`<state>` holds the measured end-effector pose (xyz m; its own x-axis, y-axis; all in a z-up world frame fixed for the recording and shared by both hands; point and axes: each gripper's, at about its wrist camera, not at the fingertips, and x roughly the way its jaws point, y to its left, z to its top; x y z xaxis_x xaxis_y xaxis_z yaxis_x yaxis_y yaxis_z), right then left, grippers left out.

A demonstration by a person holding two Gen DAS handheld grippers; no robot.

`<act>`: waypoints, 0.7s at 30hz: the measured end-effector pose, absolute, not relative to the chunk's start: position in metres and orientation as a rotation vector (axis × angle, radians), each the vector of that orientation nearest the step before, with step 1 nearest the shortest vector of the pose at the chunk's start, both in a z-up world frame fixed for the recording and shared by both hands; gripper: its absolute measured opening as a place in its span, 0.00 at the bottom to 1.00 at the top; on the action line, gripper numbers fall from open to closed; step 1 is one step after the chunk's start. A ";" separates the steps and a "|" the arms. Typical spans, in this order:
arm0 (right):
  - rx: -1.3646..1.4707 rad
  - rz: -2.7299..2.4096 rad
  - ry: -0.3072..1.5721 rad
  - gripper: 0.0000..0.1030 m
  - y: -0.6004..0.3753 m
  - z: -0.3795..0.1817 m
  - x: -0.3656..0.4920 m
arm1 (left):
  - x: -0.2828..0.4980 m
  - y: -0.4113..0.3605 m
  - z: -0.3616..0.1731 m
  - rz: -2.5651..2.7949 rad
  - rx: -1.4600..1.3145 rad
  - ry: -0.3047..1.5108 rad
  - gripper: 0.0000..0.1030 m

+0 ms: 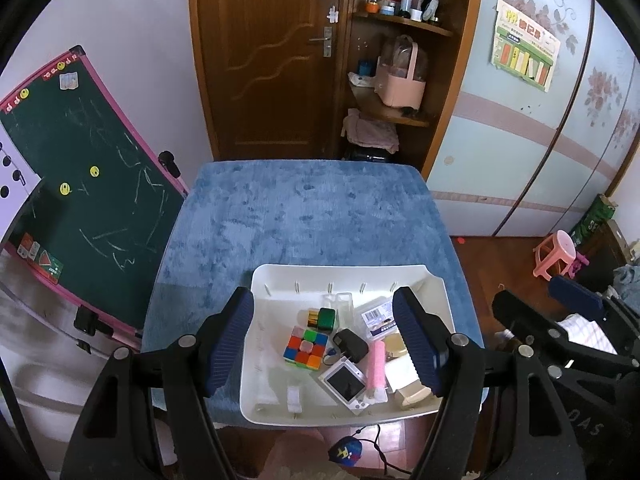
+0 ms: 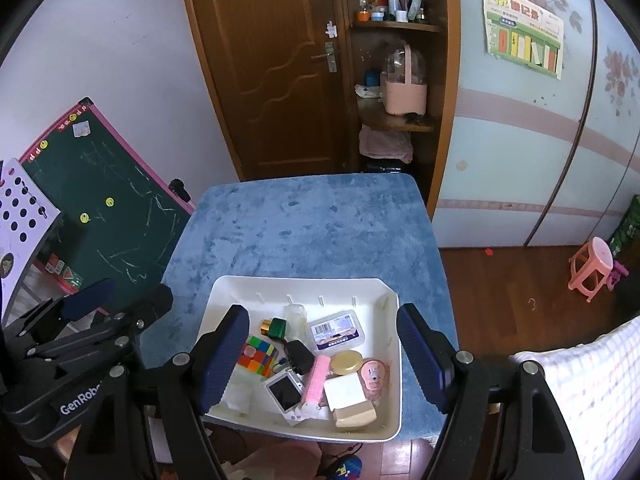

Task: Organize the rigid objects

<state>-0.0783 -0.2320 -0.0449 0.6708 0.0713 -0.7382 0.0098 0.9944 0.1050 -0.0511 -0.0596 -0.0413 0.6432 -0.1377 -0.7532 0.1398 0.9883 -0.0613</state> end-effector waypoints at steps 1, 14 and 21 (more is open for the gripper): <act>0.100 0.033 0.828 0.75 -0.232 -0.044 -0.079 | -0.051 -0.060 -0.041 -0.159 0.003 0.857 0.73; 0.076 0.017 0.809 0.75 -0.229 -0.043 -0.080 | -0.052 -0.058 -0.042 -0.138 0.007 0.855 0.73; 0.070 0.012 0.811 0.77 -0.227 -0.044 -0.077 | -0.050 -0.054 -0.046 -0.122 0.014 0.876 0.73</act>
<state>-0.0769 -0.2273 -0.0444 0.6885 0.0378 -0.7243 0.0159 0.9976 0.0672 -0.0498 -0.0538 -0.0464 0.6335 -0.1007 -0.7672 0.1119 0.9930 -0.0380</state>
